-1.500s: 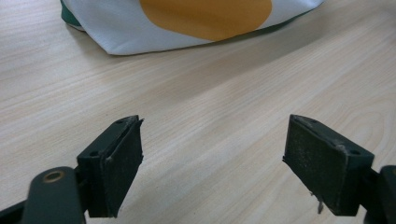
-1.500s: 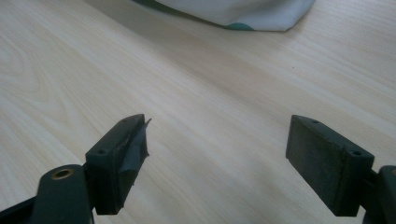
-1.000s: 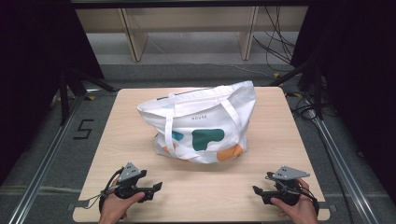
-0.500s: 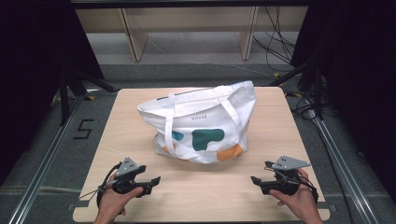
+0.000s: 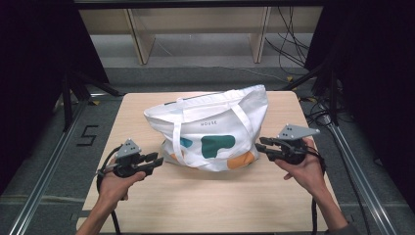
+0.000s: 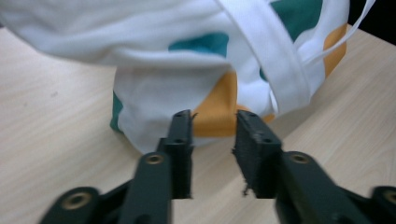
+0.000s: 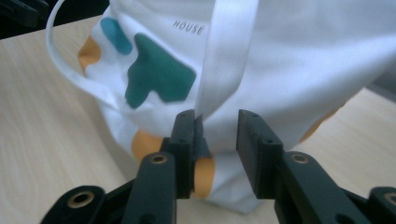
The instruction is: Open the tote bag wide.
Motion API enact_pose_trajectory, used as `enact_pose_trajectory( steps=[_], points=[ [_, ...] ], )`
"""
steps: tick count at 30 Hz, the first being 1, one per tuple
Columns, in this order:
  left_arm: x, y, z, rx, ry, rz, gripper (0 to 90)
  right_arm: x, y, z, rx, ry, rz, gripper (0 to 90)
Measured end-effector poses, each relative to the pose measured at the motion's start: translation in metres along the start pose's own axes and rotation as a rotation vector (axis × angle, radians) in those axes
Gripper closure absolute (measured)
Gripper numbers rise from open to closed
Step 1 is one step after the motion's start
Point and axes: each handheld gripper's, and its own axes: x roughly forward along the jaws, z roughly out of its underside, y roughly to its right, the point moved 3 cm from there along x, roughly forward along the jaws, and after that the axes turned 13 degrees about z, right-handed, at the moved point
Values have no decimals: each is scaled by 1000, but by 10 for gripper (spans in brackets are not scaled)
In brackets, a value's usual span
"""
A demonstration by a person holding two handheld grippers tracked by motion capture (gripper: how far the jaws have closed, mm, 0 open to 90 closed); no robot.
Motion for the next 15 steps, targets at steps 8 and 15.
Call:
enact_pose_trajectory(
  steps=[8, 15],
  points=[
    [2, -15, -42, 15, 16, 4, 895, 12, 19, -53, -62, 40, 9, 900],
    [10, -30, -84, 23, 27, -20, 895, 25, 29, -96, -97, 16, 44, 900]
  ],
)
